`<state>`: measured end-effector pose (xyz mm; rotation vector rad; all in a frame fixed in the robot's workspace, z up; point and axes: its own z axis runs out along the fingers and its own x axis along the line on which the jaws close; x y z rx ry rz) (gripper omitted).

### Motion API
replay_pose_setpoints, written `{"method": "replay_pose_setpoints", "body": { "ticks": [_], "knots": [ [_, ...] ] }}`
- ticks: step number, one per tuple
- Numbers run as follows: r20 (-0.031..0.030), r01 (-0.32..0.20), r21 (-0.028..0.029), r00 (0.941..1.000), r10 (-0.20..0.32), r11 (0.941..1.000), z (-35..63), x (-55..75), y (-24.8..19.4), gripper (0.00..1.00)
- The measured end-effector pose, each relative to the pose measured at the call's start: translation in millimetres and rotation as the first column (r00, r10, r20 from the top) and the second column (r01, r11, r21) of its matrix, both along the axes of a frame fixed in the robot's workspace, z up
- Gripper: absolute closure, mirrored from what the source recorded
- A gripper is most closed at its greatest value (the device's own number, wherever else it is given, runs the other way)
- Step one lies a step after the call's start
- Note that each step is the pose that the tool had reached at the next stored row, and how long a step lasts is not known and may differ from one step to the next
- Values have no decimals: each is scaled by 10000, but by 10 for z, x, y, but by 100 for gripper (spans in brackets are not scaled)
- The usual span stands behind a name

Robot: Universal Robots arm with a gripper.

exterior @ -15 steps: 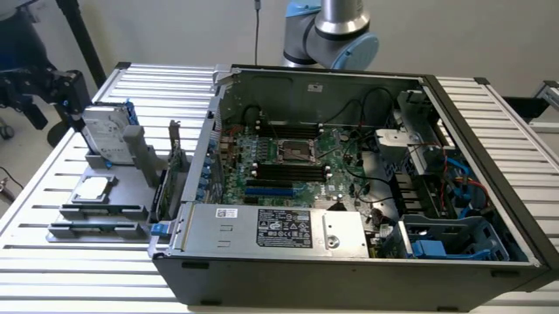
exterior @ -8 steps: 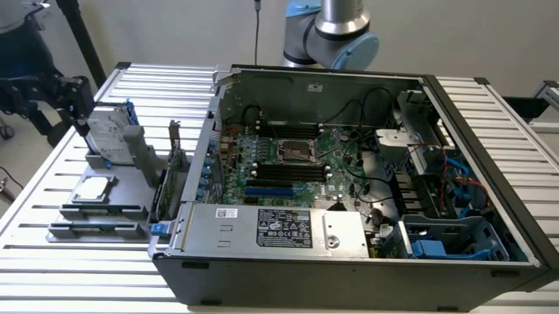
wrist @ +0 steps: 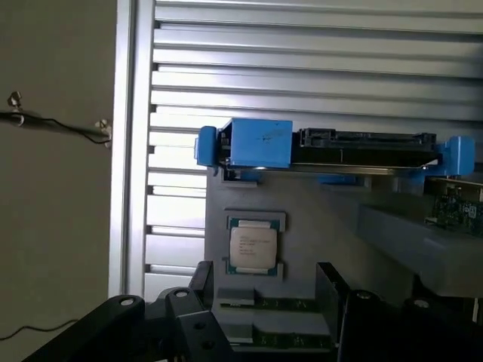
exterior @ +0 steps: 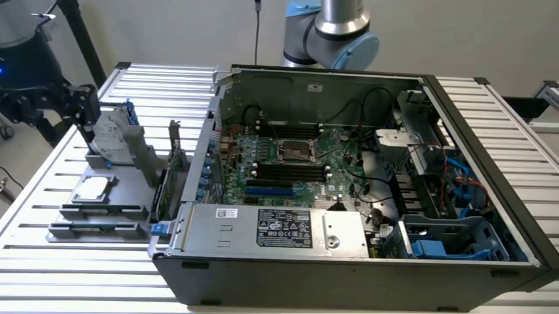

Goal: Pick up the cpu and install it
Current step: 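Pick up the cpu and move it towards the insertion slot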

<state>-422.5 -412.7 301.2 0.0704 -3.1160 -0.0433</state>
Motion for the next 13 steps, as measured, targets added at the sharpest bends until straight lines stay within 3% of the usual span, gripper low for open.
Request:
{"method": "replay_pose_setpoints", "body": {
  "ticks": [13],
  "knots": [
    [-34,-29,0,10000,29,10000,-235,6,-11,35]
  ]
}}
